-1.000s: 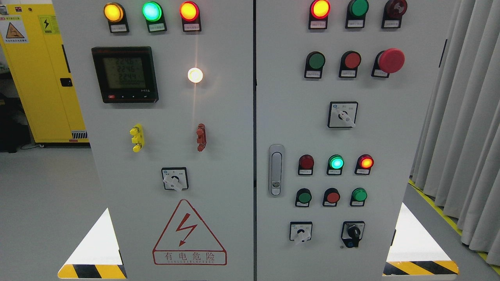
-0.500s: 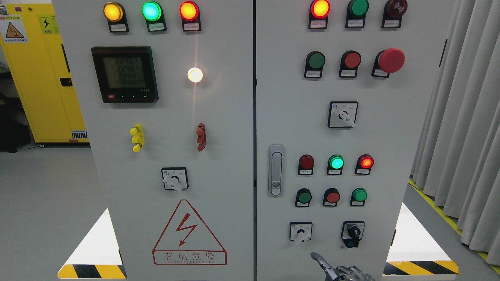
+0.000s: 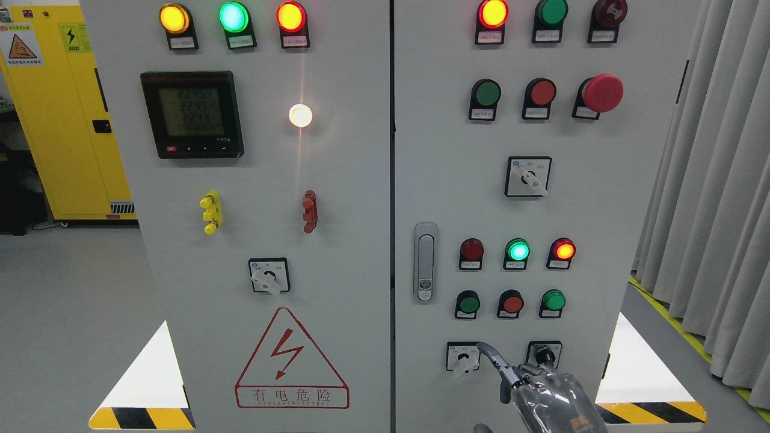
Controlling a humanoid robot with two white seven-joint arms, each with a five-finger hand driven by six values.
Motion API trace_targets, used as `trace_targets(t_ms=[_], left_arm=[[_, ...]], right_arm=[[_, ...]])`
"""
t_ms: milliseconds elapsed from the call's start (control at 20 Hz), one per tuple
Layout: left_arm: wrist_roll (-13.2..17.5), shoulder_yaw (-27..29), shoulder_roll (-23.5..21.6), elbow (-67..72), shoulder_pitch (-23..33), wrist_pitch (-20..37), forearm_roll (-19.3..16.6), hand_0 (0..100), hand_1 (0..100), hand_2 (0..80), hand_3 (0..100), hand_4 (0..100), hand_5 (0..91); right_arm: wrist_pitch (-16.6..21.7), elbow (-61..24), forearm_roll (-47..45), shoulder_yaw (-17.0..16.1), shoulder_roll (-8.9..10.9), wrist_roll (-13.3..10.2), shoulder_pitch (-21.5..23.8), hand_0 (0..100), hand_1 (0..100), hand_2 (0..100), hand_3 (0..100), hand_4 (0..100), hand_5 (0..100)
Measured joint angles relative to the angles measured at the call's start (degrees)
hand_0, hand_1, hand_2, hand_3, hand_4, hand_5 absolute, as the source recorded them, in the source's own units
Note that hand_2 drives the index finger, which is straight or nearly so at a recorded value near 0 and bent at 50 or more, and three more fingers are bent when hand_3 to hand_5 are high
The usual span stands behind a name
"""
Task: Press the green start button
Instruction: 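Raise the right hand toward the green button in the lower button row, then push the green button inward with the right hand's index finger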
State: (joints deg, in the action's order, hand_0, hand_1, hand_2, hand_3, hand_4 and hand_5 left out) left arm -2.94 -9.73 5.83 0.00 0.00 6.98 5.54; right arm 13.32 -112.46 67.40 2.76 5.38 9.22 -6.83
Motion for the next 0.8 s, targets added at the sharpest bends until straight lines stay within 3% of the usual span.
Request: trace_targets(t_ms=[800], left_arm=[[0.02,-0.02,0.11,0.00,0.00,0.00,0.00,12,56,0.0,0,0,0.0]], right_arm=[[-0.07,4.16,0.75,0.31,-0.16,0.06,-5.00,31,64,1,66,66,50]])
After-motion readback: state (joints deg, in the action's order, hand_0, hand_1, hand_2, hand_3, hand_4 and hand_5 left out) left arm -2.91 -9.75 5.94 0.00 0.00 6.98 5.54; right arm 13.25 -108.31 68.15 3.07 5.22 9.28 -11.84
